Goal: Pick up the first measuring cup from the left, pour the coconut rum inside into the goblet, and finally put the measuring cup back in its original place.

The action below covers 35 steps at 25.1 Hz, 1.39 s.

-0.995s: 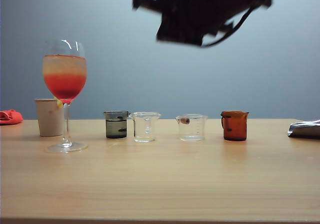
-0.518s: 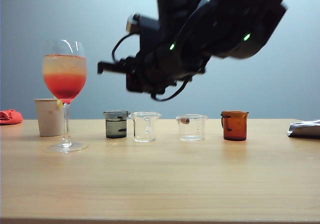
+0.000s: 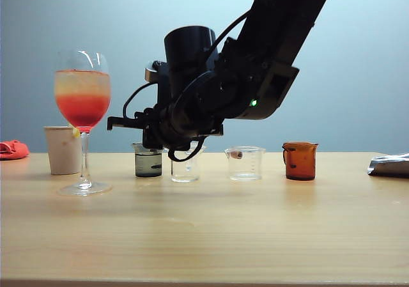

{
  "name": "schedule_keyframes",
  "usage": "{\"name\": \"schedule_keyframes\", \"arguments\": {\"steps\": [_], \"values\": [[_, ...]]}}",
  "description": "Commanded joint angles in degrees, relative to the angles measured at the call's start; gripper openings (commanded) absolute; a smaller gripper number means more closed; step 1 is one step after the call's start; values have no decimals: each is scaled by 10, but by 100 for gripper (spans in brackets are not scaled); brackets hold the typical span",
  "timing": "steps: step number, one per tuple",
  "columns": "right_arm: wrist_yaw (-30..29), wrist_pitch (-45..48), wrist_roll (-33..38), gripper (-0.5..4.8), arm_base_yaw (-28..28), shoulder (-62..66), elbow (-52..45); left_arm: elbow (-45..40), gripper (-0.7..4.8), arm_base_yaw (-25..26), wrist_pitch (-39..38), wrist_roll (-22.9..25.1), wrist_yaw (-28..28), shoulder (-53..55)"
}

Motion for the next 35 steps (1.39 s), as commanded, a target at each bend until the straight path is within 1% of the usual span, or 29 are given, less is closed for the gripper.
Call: {"name": "schedule_keyframes", "arguments": {"steps": [1, 5, 9, 17, 21, 35], "values": [[22, 1, 11, -3, 1, 8, 5, 3, -5, 0, 9, 1, 2, -1], [35, -14, 15, -3, -1, 20, 9, 3, -5, 0, 9, 1, 2, 0], [35, -14, 15, -3, -8, 30, 9, 3, -5, 0, 9, 0, 2, 0], [38, -25, 15, -3, -33, 35, 10, 3, -5, 0, 9, 1, 2, 2], [40, -24, 15, -4, -54, 36, 10, 3, -5, 0, 9, 1, 2, 3], [42, -24, 12, -3, -92, 36, 10, 3, -5, 0, 9, 1, 2, 3]]}}
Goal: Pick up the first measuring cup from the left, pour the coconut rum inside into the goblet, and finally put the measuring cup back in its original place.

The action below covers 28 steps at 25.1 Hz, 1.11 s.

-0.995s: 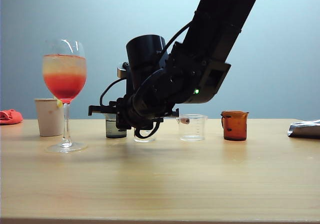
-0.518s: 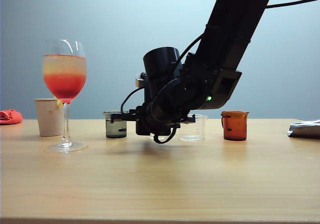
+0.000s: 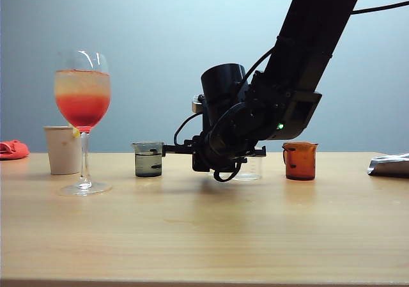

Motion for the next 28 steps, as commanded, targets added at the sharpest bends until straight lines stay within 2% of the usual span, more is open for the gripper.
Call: {"name": "schedule_keyframes", "arguments": {"steps": [1, 12, 17, 21, 22, 23, 24, 25, 28], "values": [[4, 7, 0, -3, -7, -2, 2, 3, -5, 0, 9, 1, 2, -1], [-23, 40, 0, -3, 10, -3, 3, 3, -5, 0, 9, 1, 2, -1], [-34, 50, 0, -3, 50, -3, 11, 3, -5, 0, 9, 0, 2, -1], [-29, 23, -5, 2, 76, -3, 29, 3, -5, 0, 9, 1, 2, -1], [-19, 2, -5, 76, 88, -1, 47, 3, -5, 0, 9, 1, 2, -1], [7, -9, -4, 225, 99, 4, 66, 3, -5, 0, 10, 1, 2, -1], [15, -12, -4, 300, 102, 4, 72, 3, -5, 0, 10, 1, 2, -1], [19, -14, -4, 348, 102, 4, 77, 3, -5, 0, 10, 1, 2, -1], [21, -22, -1, 356, 101, 4, 79, 3, -5, 0, 10, 0, 2, -1]]}}
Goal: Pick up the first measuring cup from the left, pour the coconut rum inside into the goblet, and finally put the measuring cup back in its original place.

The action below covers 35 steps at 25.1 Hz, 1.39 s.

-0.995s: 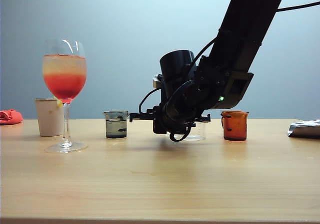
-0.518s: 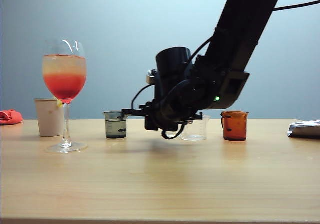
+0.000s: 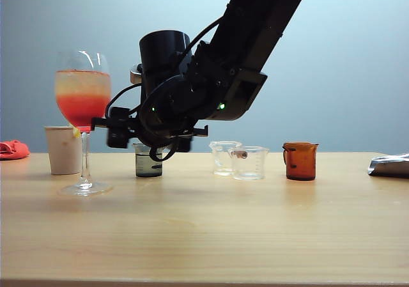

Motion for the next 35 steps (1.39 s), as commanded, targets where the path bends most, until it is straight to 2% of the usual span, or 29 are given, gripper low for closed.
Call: {"name": "schedule_keyframes", "arguments": {"steps": [1, 4, 15, 17, 19, 25, 35], "values": [[21, -21, 3, 356, -3, -1, 3, 3, -5, 0, 10, 1, 2, -1], [31, -31, 4, 370, -5, 0, 3, 3, -5, 0, 10, 0, 2, -1], [43, 10, 30, 370, -6, 43, 7, 3, -5, 0, 11, 0, 2, -1], [43, 8, 30, 370, -7, 51, 18, 3, -5, 0, 11, 0, 2, -1], [44, 4, 30, 402, -10, 72, 53, 3, -5, 0, 10, 0, 2, -1], [43, -15, 30, 402, -18, 100, 101, 3, -5, 0, 14, 0, 2, -1], [-7, -29, 30, 401, -43, 130, 158, 3, -5, 0, 16, 0, 2, -1]]}}
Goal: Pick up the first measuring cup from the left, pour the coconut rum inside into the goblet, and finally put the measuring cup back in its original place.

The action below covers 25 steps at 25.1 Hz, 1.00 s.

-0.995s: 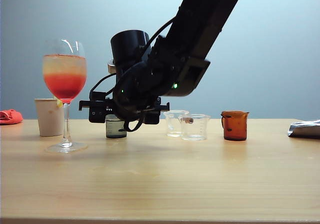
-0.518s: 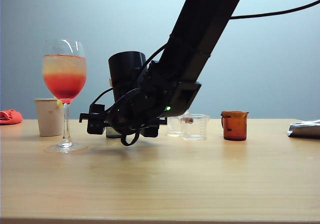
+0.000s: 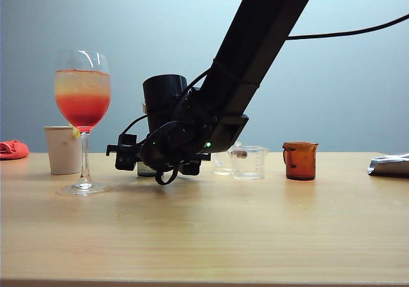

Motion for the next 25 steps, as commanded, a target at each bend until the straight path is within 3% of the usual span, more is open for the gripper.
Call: {"name": "schedule_keyframes", "arguments": {"steps": [1, 6, 7, 8, 10, 12, 19, 25], "values": [[-19, 2, 2, 401, -7, 6, 17, 3, -5, 0, 12, 0, 1, -1], [-31, -3, 2, 394, -12, 6, 17, 3, -5, 0, 12, 0, 1, 0], [-34, -3, 2, 372, -14, 6, 17, 3, -5, 0, 12, 0, 1, 0], [-53, -6, 1, 286, -16, 6, 17, 3, -5, 0, 12, 0, 1, 0], [-59, -11, 0, 199, -17, 6, 17, 3, -5, 0, 12, 0, 1, 0], [-59, -14, -1, 164, -17, 6, 17, 3, -5, 0, 12, 0, 1, 0], [-99, -25, -62, 156, -17, 5, 17, 3, -5, 0, 12, 1, 1, -1], [-106, -125, -64, 157, -30, -19, 17, 3, -5, 0, 12, 3, 1, 0]]}}
